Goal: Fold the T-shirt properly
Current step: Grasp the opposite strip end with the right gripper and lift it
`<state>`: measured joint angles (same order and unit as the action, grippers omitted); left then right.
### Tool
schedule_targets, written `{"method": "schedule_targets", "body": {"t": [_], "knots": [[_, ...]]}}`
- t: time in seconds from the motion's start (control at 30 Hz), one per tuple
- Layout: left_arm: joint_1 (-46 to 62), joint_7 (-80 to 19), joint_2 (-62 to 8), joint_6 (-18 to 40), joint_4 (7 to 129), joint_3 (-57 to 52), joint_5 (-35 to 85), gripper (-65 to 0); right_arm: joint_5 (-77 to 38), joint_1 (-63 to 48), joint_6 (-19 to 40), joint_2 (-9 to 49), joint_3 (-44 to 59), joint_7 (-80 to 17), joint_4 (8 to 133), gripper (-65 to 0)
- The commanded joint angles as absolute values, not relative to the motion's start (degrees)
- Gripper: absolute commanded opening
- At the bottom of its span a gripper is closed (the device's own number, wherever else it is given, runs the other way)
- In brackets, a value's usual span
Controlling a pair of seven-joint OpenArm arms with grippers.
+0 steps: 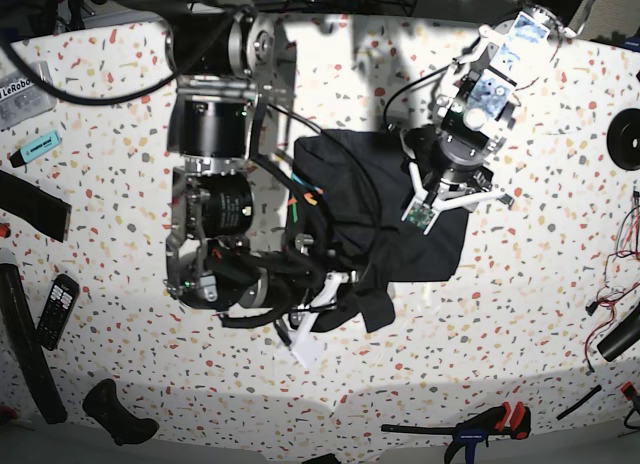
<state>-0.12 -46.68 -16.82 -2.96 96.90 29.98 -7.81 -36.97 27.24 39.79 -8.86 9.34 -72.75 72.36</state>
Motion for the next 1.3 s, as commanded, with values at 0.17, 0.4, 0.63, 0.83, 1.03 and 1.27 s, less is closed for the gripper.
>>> {"method": "schedule_targets", "body": {"t": [0.17, 0.4, 0.63, 0.83, 1.03, 1.27], "knots": [[-1.10, -45.78, -16.86, -3.36, 97.97, 29.71, -8.51, -41.8, -33.15, 28.40, 40.00, -9.00, 5.48, -66.94, 72.42, -65.0], [-1.10, -45.78, -16.84, -0.86, 97.97, 29.71, -8.45, -41.8, -35.88, 28.42, 40.00, -9.00, 0.12, -64.95, 71.55, -65.0], [-1.10, -46.02, -16.86, -0.78, 97.97, 29.71, -8.51, -41.8, -35.73, 28.42, 40.00, -9.00, -5.76, -60.47, 70.54, -65.0], [-1.13, -52.25, -16.99, -0.82, 100.31, 29.71, -14.46, -41.8, -34.57, 28.49, 40.00, -9.00, -6.79, -57.21, 68.60, -65.0], [-1.10, -60.55, -17.19, -3.01, 109.12, 29.69, -21.63, -41.8, -30.37, 28.73, 40.00, -9.00, -6.81, -55.68, 68.38, -65.0], [-0.12, -64.31, -18.35, -9.06, 109.97, 29.69, -21.76, -41.8, -34.87, 28.73, 40.00, -9.00, -6.90, -55.86, 68.34, -65.0]]}}
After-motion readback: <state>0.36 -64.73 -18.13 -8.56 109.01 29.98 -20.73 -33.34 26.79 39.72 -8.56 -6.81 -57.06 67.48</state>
